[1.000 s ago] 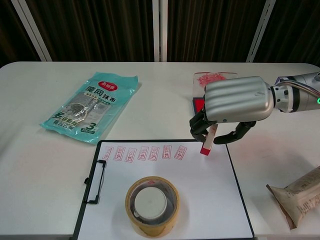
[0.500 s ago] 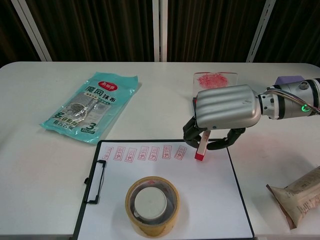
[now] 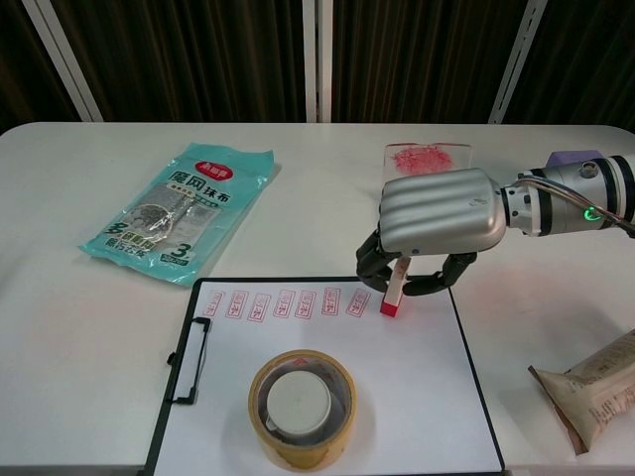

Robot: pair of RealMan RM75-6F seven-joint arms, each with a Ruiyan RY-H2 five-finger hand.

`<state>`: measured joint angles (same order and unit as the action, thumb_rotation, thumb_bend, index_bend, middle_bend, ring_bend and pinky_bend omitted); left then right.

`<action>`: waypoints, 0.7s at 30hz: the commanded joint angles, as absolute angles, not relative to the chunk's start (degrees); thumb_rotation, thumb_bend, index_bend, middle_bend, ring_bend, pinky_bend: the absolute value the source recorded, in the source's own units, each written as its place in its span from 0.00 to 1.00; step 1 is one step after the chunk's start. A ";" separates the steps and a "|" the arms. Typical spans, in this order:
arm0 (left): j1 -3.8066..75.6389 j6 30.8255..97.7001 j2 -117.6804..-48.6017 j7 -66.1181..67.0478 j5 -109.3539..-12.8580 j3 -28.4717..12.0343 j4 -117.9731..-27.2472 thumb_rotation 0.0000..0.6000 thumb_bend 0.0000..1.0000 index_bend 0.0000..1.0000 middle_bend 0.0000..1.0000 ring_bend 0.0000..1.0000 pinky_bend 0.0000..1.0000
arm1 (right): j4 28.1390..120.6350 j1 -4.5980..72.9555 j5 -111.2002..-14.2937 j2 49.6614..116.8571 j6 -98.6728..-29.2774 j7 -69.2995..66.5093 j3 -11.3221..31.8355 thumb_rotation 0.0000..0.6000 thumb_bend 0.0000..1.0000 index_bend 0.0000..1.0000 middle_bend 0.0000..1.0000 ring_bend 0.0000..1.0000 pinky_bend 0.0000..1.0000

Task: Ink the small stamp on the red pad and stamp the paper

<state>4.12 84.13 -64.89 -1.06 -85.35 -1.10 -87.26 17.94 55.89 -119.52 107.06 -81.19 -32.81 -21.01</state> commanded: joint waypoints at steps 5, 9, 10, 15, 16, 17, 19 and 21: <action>4.02 84.12 -64.95 -1.18 -85.25 -1.09 -87.08 1.00 0.00 0.12 0.14 0.12 0.24 | 17.44 55.93 -119.08 107.64 -80.74 -33.06 -21.51 1.00 0.50 0.98 0.81 0.95 1.00; 4.04 84.07 -64.97 -1.31 -85.23 -1.12 -86.99 1.00 0.00 0.12 0.14 0.12 0.24 | 17.25 55.84 -118.61 107.93 -80.46 -33.33 -21.56 1.00 0.51 0.98 0.81 0.95 1.00; 4.04 84.06 -64.98 -1.35 -85.21 -1.13 -86.97 1.00 0.00 0.12 0.14 0.12 0.24 | 17.17 55.83 -118.56 107.97 -80.41 -33.32 -21.62 1.00 0.51 0.98 0.81 0.95 1.00; 4.10 83.97 -65.03 -1.43 -85.21 -1.17 -86.86 1.00 0.00 0.12 0.14 0.12 0.24 | 16.95 55.82 -118.39 108.18 -79.93 -33.58 -22.06 1.00 0.51 0.98 0.81 0.95 1.00; 4.08 84.00 -65.05 -1.43 -85.21 -1.18 -86.83 1.00 0.00 0.12 0.14 0.12 0.24 | 16.94 55.82 -118.35 108.24 -79.82 -33.62 -22.12 1.00 0.51 0.98 0.81 0.95 1.00; 4.06 84.08 -65.09 -1.44 -85.21 -1.22 -86.78 1.00 0.00 0.12 0.14 0.12 0.24 | 16.94 55.81 -118.29 108.35 -79.68 -33.66 -22.19 1.00 0.51 0.98 0.81 0.95 1.00; 4.01 84.16 -65.12 -1.49 -85.19 -1.23 -86.73 1.00 0.00 0.12 0.14 0.12 0.24 | 16.94 55.76 -118.26 108.49 -79.54 -33.65 -22.34 1.00 0.51 0.99 0.81 0.95 1.00; 3.96 84.12 -65.09 -1.51 -85.13 -1.18 -86.70 1.00 0.00 0.12 0.14 0.12 0.24 | 16.87 55.66 -118.31 108.63 -79.39 -33.51 -22.60 1.00 0.51 0.99 0.81 0.95 1.00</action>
